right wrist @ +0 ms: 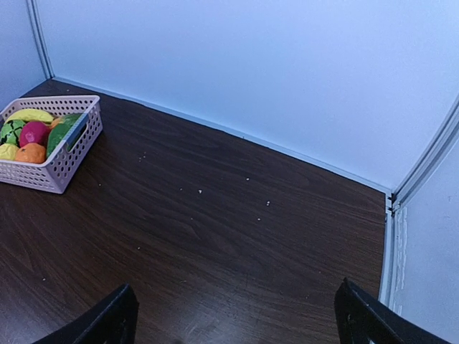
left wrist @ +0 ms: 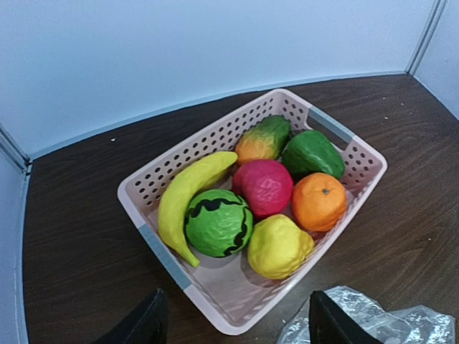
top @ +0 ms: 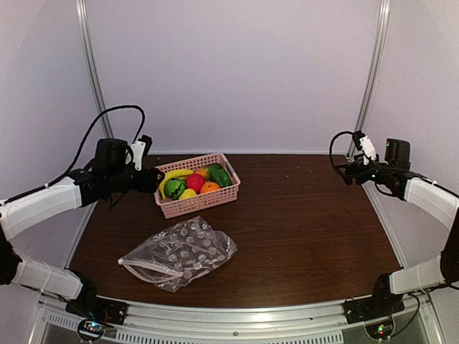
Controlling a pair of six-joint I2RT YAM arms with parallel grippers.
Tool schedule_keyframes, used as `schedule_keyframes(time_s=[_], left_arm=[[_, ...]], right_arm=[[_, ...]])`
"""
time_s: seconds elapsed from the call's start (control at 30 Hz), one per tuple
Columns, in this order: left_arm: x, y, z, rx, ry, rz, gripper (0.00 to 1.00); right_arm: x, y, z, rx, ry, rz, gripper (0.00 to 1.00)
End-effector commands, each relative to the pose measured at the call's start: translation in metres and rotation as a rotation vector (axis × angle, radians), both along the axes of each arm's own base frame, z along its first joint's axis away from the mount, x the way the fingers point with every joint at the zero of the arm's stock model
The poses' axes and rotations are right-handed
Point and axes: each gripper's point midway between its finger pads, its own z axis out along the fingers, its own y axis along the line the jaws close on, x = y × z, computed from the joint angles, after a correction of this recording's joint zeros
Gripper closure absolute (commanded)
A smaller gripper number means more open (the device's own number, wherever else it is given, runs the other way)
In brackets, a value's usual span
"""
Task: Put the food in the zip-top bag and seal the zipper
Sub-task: Move the bin to the center of the board.
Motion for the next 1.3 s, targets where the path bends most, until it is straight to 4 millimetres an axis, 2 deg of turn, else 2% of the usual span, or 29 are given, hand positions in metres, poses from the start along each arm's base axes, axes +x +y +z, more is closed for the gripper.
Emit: schedule_keyframes(time_s=[0.0,0.07,0.17,0.27,0.43,0.53,0.7,0.8,0.87,0.97,1.1,1.27], left_arm=[[-0.016,-0.018,-0.002,-0.073,0.116,-0.018,0.31],[-0.019,-0.018,-0.011,-0.066,0.17,0.011,0.31],[-0.011,-0.009,-0.021,-0.037,0.211,0.101,0.32],[0.008,0.002,-0.034,-0.013,0.242,0.21,0.31],[0.045,0.022,-0.061,0.0,0.321,0.385,0.44],[0.062,0.03,-0.073,-0.009,0.351,0.451,0.47],[0.075,0.044,-0.076,0.022,0.343,0.518,0.48],[0.074,0.05,-0.088,0.026,0.376,0.533,0.43],[0.071,0.044,-0.096,0.003,0.403,0.509,0.36],[0.067,0.026,-0.108,-0.066,0.449,0.432,0.27],[0.056,0.004,-0.121,-0.099,0.5,0.376,0.3],[0.029,-0.048,-0.119,-0.101,0.516,0.26,0.36]], right_arm=[[-0.007,0.014,-0.012,-0.004,0.019,0.11,0.05],[-0.007,0.017,-0.015,-0.004,0.027,0.129,0.05],[-0.008,0.023,-0.018,-0.006,0.037,0.156,0.06],[-0.01,0.028,-0.019,-0.007,0.039,0.177,0.06],[-0.014,0.033,-0.016,-0.011,0.026,0.198,0.06],[-0.017,0.033,-0.013,-0.019,0.018,0.202,0.06],[-0.017,0.034,-0.011,-0.022,0.013,0.209,0.07],[-0.017,0.036,-0.013,-0.014,0.027,0.222,0.07],[-0.017,0.037,-0.014,-0.01,0.036,0.228,0.08],[-0.017,0.038,-0.013,-0.01,0.035,0.231,0.08],[-0.017,0.037,-0.013,-0.014,0.034,0.227,0.08],[-0.017,0.036,-0.014,-0.016,0.037,0.223,0.08]])
